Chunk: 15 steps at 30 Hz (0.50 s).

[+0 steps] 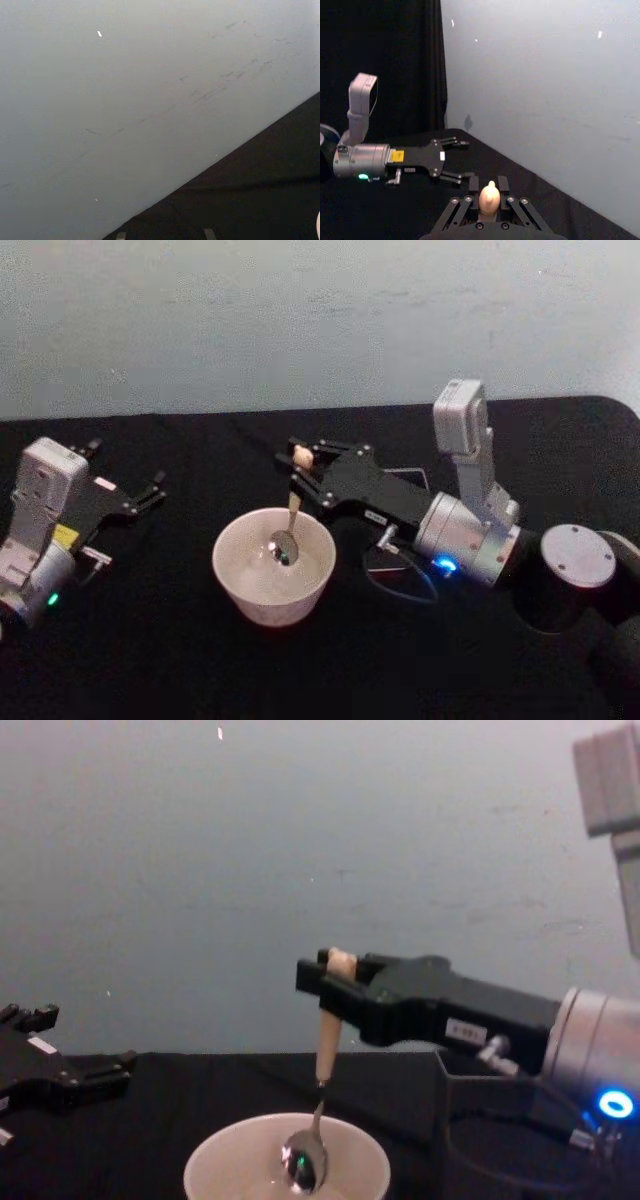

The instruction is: Pick up the stirring spoon with one hand, stir inside the cup, then place it back in its original position.

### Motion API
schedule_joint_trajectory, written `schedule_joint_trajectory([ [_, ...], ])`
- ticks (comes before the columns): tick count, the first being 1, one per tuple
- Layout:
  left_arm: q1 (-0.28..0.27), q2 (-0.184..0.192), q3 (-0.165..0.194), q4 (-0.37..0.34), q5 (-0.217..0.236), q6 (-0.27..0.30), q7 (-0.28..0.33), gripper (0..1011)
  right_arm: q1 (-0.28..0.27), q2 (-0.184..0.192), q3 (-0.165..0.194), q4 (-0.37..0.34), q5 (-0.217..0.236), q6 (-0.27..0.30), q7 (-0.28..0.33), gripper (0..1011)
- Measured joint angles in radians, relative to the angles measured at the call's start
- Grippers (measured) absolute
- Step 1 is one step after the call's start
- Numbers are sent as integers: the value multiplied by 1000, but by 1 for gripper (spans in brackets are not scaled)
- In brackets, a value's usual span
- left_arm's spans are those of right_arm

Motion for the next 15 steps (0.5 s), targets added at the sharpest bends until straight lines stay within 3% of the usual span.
schedule_joint_trajectory([
  [15,0,0,0,0,0,0,0,1001,26,-58,-29,115,-68,-63,9,211],
])
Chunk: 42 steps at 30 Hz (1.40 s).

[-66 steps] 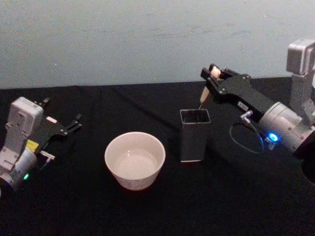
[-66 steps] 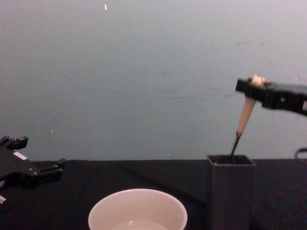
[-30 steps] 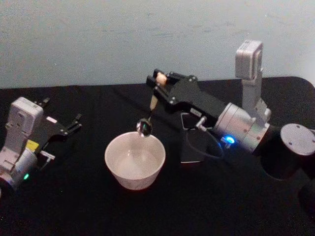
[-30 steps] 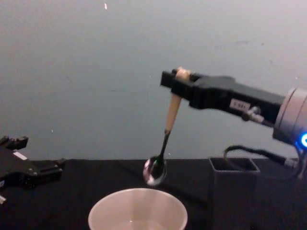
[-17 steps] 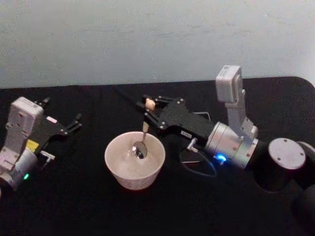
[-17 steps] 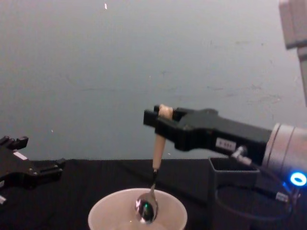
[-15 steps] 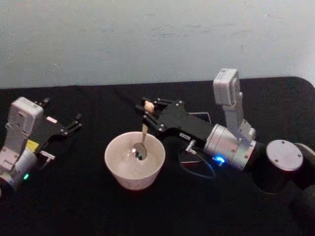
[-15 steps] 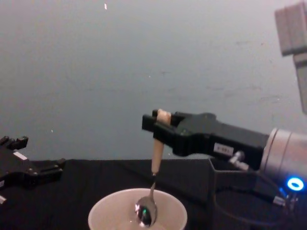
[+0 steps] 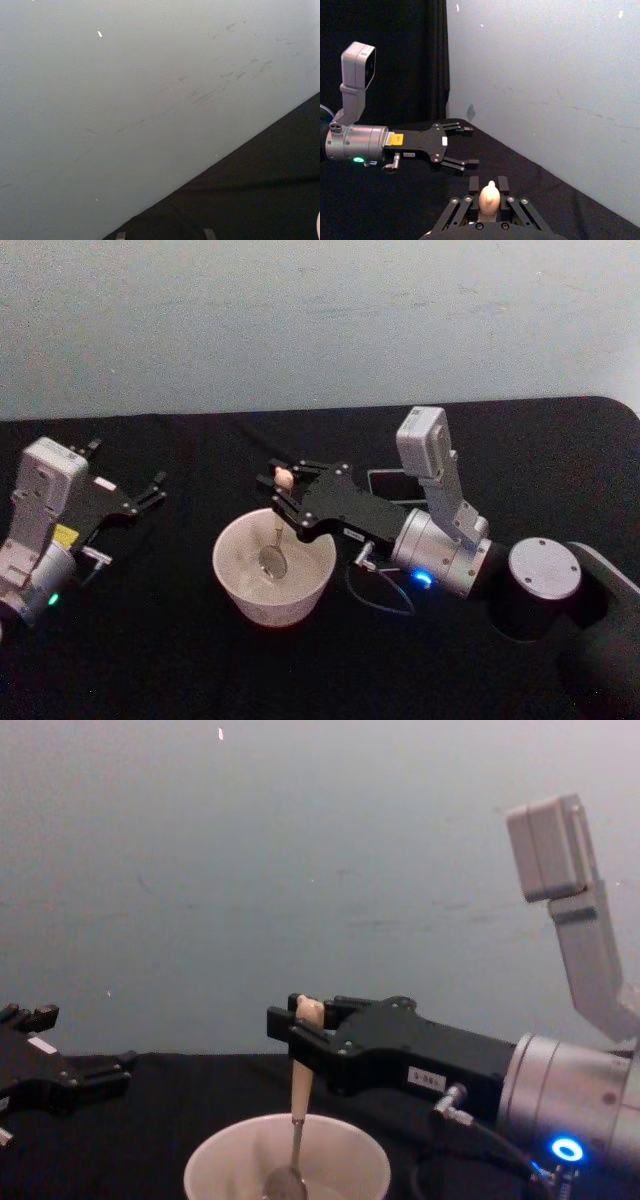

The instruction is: Pick up the stirring spoon with one hand, stir inside the cup, then place it back in its original position.

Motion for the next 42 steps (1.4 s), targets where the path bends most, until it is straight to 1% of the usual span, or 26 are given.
schedule_joint_trajectory([
  [8,0,0,0,0,0,0,0,1001,8,-22,2,27,-21,-10,-6,211],
  [16,0,0,0,0,0,0,0,1001,8,-22,16,29,-34,-11,-14,211],
  [23,0,0,0,0,0,0,0,1001,-14,3,37,-4,-32,1,-17,211],
  [30,0,0,0,0,0,0,0,1001,-55,46,54,-72,-11,20,-6,211],
  [33,0,0,0,0,0,0,0,1001,-79,71,59,-112,2,32,4,211],
  [36,0,0,0,0,0,0,0,1001,-96,91,59,-140,10,41,14,211],
  [42,0,0,0,0,0,0,0,1001,-117,110,48,-177,28,57,27,211],
])
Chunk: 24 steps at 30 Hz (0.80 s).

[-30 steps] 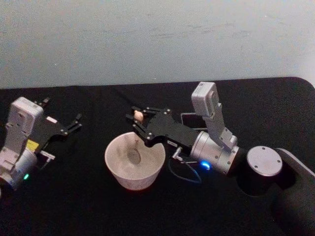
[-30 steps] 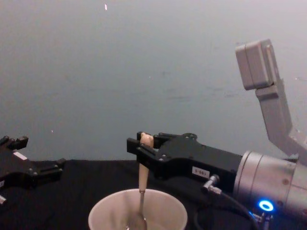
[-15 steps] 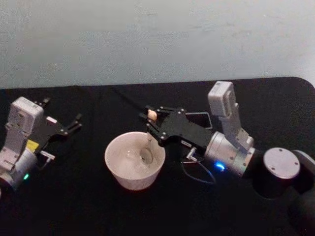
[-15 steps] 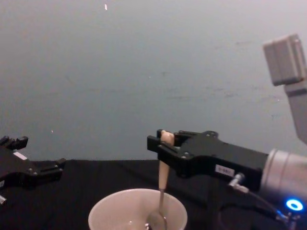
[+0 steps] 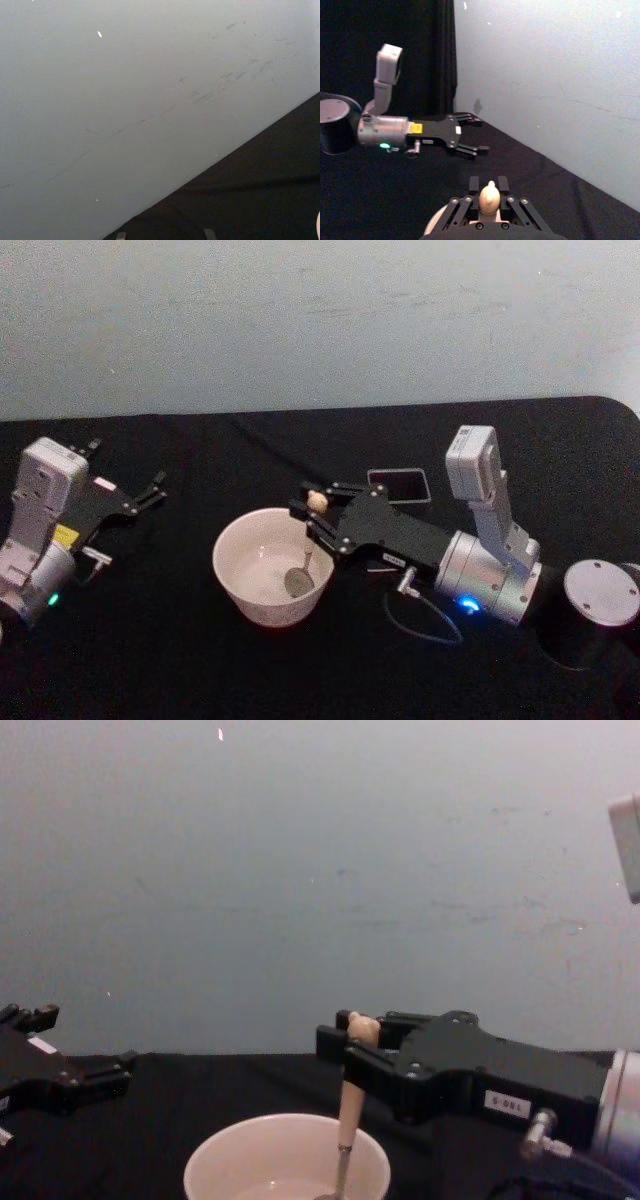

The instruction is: Pick up the stirring spoon with one hand, stir inside the cup, then place it back in its original position.

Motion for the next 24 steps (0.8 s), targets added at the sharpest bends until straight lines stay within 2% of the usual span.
schedule_joint_trajectory([
  [6,0,0,0,0,0,0,0,1001,-3,-9,-15,-11,15,6,4,211],
  [11,0,0,0,0,0,0,0,1001,12,-36,-30,4,15,10,-10,211],
  [17,0,0,0,0,0,0,0,1001,51,-87,-49,73,-10,-1,-38,211],
  [24,0,0,0,0,0,0,0,1001,84,-126,-46,130,-28,-21,-59,211],
])
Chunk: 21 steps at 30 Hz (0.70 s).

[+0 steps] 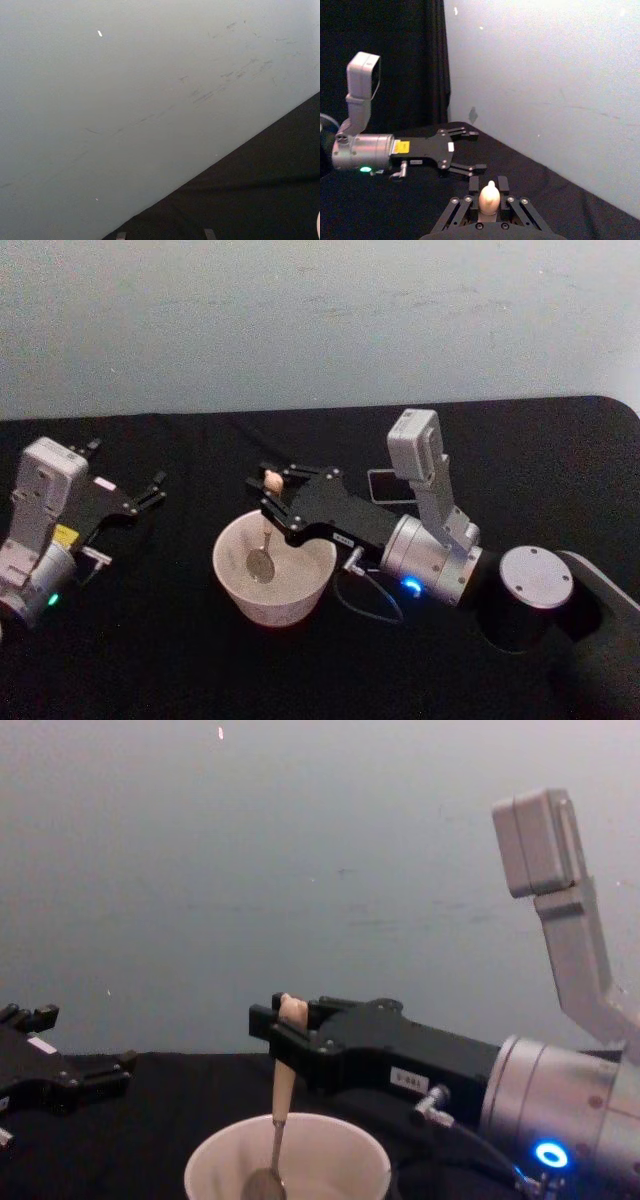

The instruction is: Pick up the stirring spoon with one hand, stir inside the cup, then place it back in its original position.

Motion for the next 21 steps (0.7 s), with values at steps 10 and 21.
schedule_joint_trajectory([
  [10,0,0,0,0,0,0,0,1001,17,-13,21,26,-12,-9,-13,211],
  [21,0,0,0,0,0,0,0,1001,13,-9,34,28,-26,-7,-21,211],
])
